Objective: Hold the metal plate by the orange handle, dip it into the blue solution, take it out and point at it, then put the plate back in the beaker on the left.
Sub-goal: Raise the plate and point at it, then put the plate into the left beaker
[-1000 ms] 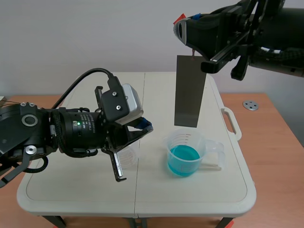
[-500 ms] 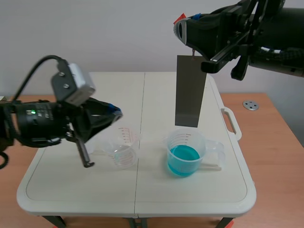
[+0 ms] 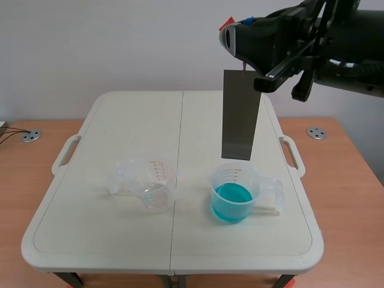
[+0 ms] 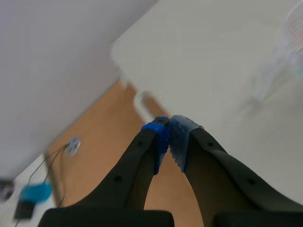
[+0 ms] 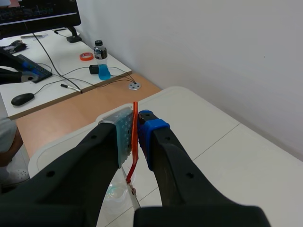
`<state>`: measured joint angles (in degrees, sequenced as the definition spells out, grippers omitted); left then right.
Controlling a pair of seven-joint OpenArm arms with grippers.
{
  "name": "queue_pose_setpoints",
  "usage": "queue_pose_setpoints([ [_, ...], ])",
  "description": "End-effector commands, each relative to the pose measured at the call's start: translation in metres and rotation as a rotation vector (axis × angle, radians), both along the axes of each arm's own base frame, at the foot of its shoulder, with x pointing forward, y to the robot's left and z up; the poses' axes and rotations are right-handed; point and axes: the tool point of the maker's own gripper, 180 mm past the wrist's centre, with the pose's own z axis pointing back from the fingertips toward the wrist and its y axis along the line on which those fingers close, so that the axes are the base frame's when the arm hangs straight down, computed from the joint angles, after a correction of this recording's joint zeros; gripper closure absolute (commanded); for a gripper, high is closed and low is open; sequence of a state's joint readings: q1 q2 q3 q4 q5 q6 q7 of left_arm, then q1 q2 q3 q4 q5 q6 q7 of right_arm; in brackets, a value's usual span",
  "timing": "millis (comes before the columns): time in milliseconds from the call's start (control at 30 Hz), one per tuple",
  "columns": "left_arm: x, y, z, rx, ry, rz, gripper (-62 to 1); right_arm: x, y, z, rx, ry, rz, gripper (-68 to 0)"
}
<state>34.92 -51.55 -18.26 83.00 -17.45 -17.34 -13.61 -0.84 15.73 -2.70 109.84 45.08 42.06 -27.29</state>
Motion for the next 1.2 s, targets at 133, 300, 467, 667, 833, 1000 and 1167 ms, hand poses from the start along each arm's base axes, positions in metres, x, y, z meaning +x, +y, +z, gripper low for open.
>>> queue_pose_setpoints([
  [133,-0.047,0.03,-0.025,0.054,0.092,0.098,-3.0,-0.003,0.002,0.012,0.015,-0.041,0.019,-1.1],
  [300,-0.111,0.045,-0.068,0.084,0.286,0.149,-3.0,-0.003,0.002,0.012,0.014,-0.041,0.019,-1.1],
  [467,-0.164,0.065,-0.095,0.064,0.398,0.279,-3.0,-0.003,0.002,0.012,0.015,-0.041,0.019,-1.1],
  [667,-0.221,0.06,-0.127,0.035,0.515,0.376,-3.0,-0.003,0.002,0.012,0.015,-0.041,0.019,-1.1],
  [833,-0.267,0.033,-0.156,0.014,0.648,0.395,-3.0,-0.002,0.002,0.014,0.015,-0.048,0.02,-1.1],
  [1000,-0.303,0.005,-0.175,-0.039,0.737,0.41,-3.0,-0.002,0.005,0.02,0.019,-0.065,0.03,-1.1],
  [1167,-0.327,-0.02,-0.19,-0.095,0.808,0.415,-3.0,-0.002,0.018,0.028,0.02,-0.092,0.069,-1.1],
])
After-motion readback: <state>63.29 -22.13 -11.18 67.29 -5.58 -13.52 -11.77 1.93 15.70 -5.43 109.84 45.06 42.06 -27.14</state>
